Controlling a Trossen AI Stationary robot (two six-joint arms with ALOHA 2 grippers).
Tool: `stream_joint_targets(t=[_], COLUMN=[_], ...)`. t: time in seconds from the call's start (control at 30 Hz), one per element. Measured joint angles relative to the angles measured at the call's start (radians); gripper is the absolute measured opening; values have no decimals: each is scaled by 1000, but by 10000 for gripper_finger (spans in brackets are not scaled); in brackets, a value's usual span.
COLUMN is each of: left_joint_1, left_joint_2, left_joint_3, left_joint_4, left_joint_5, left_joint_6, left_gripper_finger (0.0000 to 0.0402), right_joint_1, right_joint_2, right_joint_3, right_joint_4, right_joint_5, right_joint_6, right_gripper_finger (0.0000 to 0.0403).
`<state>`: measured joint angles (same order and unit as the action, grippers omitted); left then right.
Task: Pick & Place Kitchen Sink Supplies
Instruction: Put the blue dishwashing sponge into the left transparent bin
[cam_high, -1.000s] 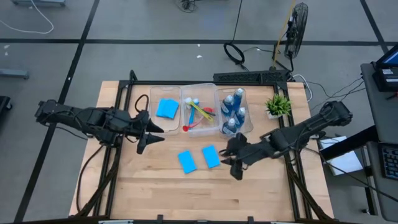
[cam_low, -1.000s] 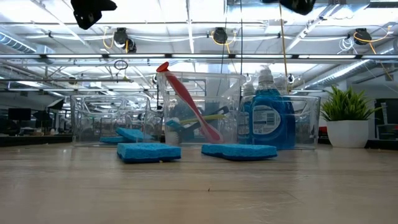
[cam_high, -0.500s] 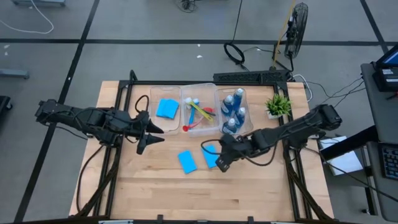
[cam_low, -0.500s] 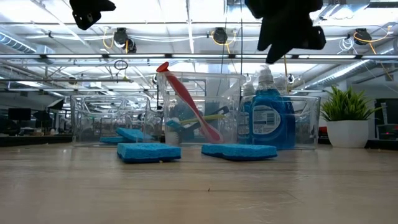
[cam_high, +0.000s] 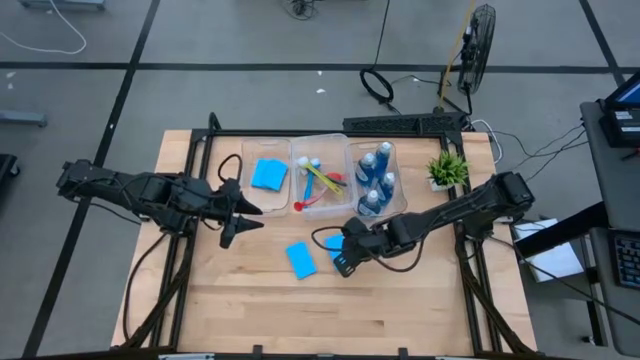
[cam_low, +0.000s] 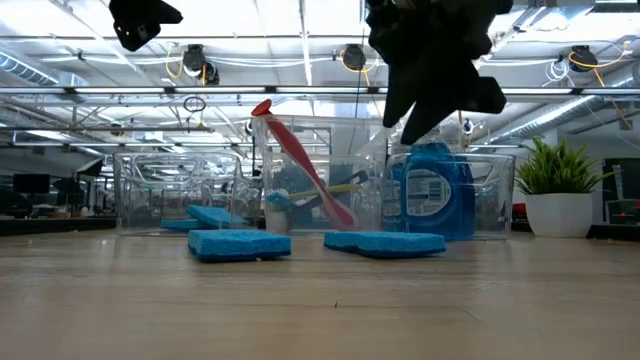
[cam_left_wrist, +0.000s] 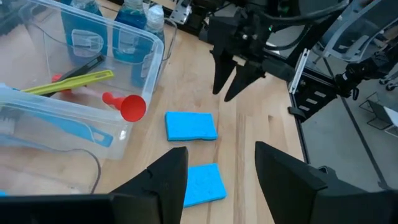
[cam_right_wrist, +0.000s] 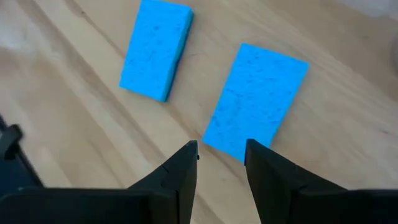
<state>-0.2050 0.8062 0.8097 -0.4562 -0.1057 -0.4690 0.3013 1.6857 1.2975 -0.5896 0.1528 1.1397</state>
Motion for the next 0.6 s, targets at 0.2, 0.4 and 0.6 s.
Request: stream_joint_targets(t=[0.2,0.4,0.6], left_joint_1=[0,0,0], left_joint_2=[0,0,0], left_joint_3=[0,0,0], left_joint_4=[-30,-30,-29], left_joint_5=[1,1,1], left_joint_6=[0,6,21], left_gripper_finger=[186,186,186], right_joint_1=[-22,-20,-39], right_joint_2=[-4,-7,-7], right_joint_3=[-64,-143,-204], right_joint_4=[42,147,196], right_joint_5=[1,-3,-85], right_joint_6=[29,76,105], right_gripper_finger=[125,170,218])
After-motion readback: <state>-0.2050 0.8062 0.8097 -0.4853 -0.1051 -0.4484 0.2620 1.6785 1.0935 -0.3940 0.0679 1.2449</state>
